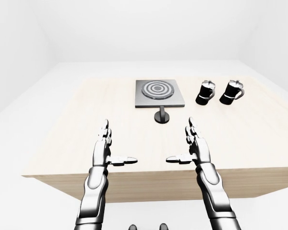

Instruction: Turn off the stove.

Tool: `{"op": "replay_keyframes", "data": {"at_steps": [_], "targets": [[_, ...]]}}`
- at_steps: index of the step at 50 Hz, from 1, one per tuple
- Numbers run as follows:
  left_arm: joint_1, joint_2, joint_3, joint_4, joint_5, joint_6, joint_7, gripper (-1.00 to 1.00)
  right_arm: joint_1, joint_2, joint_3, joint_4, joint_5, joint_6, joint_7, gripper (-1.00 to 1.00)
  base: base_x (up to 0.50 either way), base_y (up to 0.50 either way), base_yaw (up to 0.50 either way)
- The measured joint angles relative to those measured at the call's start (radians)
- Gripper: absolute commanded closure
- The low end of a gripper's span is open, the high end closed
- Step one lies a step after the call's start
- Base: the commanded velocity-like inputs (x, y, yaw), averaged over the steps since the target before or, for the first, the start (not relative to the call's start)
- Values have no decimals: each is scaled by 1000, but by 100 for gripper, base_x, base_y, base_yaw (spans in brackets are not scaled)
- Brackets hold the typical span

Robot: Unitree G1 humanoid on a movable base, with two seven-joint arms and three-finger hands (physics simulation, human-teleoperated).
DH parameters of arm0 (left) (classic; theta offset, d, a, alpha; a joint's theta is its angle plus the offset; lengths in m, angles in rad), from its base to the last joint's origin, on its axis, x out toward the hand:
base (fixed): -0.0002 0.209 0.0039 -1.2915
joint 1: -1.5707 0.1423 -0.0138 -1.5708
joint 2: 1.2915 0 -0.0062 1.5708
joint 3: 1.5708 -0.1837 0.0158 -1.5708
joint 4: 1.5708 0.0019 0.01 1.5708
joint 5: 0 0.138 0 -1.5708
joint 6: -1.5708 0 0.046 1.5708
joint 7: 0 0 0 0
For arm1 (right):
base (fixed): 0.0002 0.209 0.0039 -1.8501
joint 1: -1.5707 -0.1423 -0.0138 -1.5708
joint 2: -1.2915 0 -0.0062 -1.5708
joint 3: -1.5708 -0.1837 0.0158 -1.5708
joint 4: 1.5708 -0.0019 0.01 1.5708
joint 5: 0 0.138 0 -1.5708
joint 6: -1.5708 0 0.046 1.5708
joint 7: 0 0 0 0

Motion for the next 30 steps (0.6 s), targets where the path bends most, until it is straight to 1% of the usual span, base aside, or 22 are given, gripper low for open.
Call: {"op": "replay_keyframes", "data": {"at_steps": [3, 5, 8, 11, 14, 16, 18, 22, 24, 26, 30], "targets": [[0, 0, 0, 0, -1, -1, 0, -100, 0, 0, 0, 1, 0, 0, 0, -100, 1, 41, 0], [0, 8, 2, 2, 0, -3, 2, -100, -1, 9, 1, 2, 0, -1, 0, -100, 0, 0, 0], [-2, 5, 9, 1, -1, -10, 18, -100, -1, 7, 0, 2, 0, -2, -2, -100, 0, 0, 0], [-3, 0, 26, -13, -5, -17, 58, -100, -2, 5, -2, 6, 1, -4, -5, -100, 0, 0, 0], [1, -3, 52, -42, -13, -14, 119, -100, -3, 4, -4, 9, 3, -5, -8, -100, 0, 0, 0], [10, -6, 79, -73, -24, -6, 172, -100, -4, 3, -6, 11, 4, -5, -11, -100, 0, 0, 0], [24, -10, 109, -106, -30, -7, 230, -100, -5, 2, -7, 12, 6, -6, -13, -100, 0, 0, 0], [70, -21, 189, -178, -57, 4, 332, -100, -6, 1, -9, 13, 9, -6, -15, -100, 0, 0, 0], [96, -31, 232, -207, -67, -3, 377, -100, -7, 0, -9, 14, 10, -6, -16, -100, 0, 0, 0], [123, -47, 274, -232, -75, -20, 421, -100, -8, 0, -10, 16, 12, -8, -17, -100, 0, 0, 0], [176, -83, 351, -273, -96, -46, 494, -100, -8, -1, -11, 18, 13, -8, -18, -100, 0, 0, 0]]}}
